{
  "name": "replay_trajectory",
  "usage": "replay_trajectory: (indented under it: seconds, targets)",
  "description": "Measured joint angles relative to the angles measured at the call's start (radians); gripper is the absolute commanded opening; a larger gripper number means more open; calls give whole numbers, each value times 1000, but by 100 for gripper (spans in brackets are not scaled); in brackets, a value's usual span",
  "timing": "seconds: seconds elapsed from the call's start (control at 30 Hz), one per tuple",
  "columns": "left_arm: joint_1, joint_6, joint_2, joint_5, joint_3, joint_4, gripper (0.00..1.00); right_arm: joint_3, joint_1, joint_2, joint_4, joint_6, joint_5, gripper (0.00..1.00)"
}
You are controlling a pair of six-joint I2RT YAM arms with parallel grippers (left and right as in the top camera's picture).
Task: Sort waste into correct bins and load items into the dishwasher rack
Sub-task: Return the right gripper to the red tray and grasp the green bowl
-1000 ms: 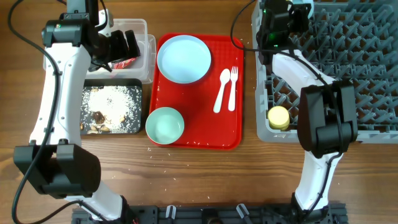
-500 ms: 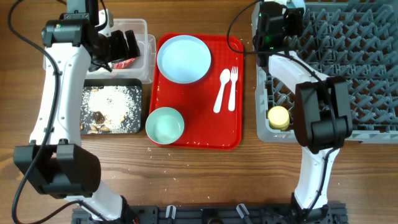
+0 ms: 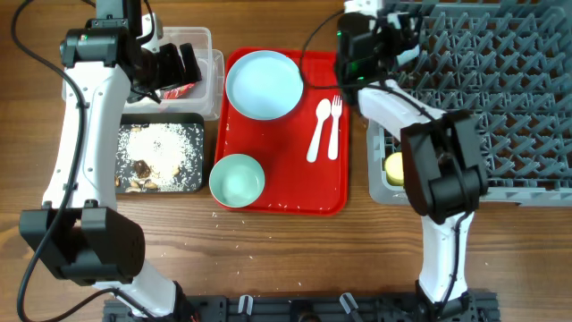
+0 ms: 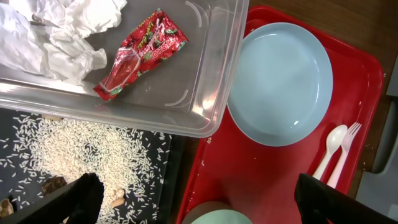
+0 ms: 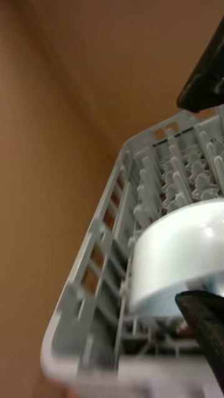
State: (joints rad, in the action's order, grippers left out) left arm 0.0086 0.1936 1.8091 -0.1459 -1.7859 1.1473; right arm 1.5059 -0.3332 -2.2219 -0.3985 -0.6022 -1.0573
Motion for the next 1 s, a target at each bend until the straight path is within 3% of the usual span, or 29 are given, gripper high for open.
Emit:
replay_trajectory:
  seconds: [0.3, 0.47, 0.53, 0.6, 0.67, 0.77, 1.0]
  targets:
    - [0, 0, 0, 0, 0, 0, 100, 0, -73, 27, 59, 51, -10, 100]
    - [0, 0, 0, 0, 0, 0, 100, 7, -136, 192, 527, 272, 114, 100]
    - [0, 0, 0, 0, 0, 0, 100, 6, -168, 246, 671, 375, 209, 100]
    - [0, 0, 0, 0, 0, 0, 100, 10, -226, 313, 911, 602, 496, 100]
    - [0, 0, 0, 0, 0, 0, 100, 8, -252, 325, 997, 750, 732, 98]
    - [0, 0, 0, 0, 0, 0, 100, -33, -275, 323, 1012, 947, 1069, 95]
    - [0, 0, 0, 0, 0, 0, 100, -148, -360, 283, 983, 1120, 1345, 72]
